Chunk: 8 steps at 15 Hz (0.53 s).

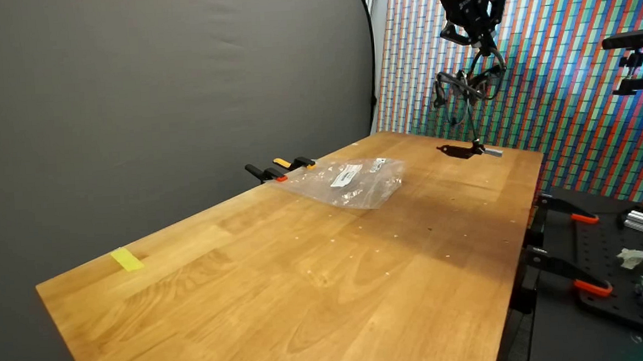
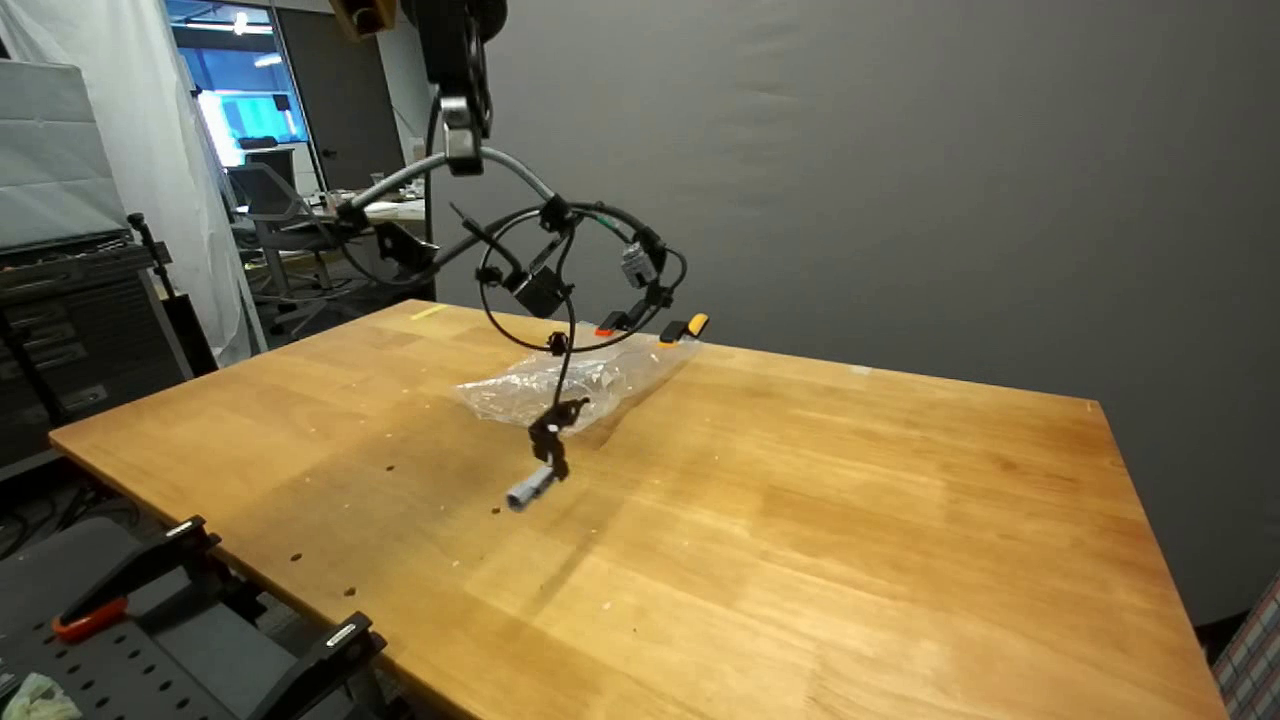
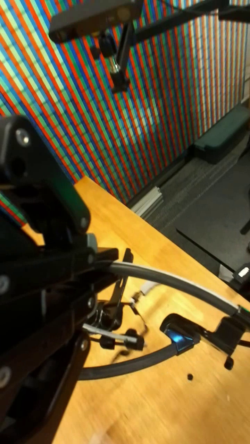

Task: Take the cable out of the plastic bag

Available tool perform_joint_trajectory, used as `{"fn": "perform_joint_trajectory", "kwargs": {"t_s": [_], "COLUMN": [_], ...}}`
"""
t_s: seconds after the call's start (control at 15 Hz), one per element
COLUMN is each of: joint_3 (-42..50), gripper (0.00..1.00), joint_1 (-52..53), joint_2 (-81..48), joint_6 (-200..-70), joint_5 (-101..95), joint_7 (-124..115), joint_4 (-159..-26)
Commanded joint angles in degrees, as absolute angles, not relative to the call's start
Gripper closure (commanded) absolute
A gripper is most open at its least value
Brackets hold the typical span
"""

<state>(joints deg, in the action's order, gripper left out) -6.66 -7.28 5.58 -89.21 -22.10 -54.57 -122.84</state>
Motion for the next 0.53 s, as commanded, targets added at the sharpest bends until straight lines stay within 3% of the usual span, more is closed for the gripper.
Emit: {"fn": "perform_joint_trajectory", "kwargs": {"t_s": [0.0,0.47], "joint_3": [-6.0,-4.0], "gripper": [0.98,0.98], "joint_1": [-3.8,1.2], "joint_2": [-0.2,-16.0], "joint_6": [-81.2,-66.8], "joint_5": [-28.9,-29.9], "joint_7": [-60.0,-58.1], "joint_4": [-116.0,-107.2]}}
